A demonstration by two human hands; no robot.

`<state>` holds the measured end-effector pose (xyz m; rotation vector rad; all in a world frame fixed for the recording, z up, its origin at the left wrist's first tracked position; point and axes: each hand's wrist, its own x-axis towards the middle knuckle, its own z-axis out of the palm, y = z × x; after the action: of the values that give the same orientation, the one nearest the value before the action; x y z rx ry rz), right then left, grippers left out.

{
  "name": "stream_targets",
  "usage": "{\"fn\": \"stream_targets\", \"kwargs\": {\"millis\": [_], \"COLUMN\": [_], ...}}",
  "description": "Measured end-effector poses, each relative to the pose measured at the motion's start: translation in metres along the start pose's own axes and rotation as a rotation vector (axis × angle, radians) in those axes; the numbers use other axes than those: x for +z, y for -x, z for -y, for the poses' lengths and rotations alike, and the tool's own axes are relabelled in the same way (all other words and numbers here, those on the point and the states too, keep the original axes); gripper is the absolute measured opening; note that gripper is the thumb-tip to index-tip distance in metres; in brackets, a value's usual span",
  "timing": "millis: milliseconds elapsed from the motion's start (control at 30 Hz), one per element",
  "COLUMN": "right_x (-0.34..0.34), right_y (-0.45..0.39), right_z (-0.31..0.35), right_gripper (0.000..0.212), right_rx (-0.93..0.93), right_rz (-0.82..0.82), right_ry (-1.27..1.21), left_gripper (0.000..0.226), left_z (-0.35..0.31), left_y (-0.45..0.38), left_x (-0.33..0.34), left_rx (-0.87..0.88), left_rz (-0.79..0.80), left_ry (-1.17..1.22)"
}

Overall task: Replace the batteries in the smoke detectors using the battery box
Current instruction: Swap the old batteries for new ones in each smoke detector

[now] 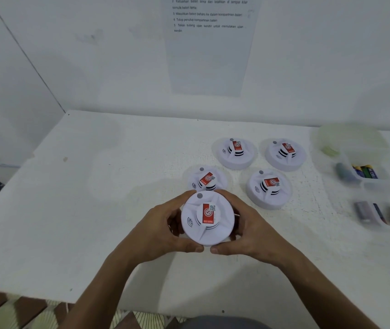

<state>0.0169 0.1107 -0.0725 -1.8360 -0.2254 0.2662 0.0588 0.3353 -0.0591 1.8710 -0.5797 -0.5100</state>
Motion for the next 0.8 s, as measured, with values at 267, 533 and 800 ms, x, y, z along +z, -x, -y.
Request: {"fn": "stream_targets", "kwargs": {"millis": [267, 533, 800], "right_x": [-0.013, -0.042, -0.052], "right_y": [-0.025, -0.106, -0.185], "right_z": [0.014, 0.042, 0.022], "right_gripper": [0.099, 0.093, 0.082], "right_rx": [-0.055, -0.111, 0.047], "right_rz": [0.001, -0.068, -0.01], "right_ry": [-0.024, 0.246, 0.366], "left_gripper": [0.087, 0.08, 0.072], "left_z": [-0.014, -0.026, 0.011], "left_y": [-0.018, -0.071, -0.131], "left_x": [-0.023, -0.076, -0.111], "left_rx": [0.044, 0.106, -0.037], "left_rz": [-0.041, -0.145, -0.15], "left_ry": [-0.078, -0.195, -0.205]}}
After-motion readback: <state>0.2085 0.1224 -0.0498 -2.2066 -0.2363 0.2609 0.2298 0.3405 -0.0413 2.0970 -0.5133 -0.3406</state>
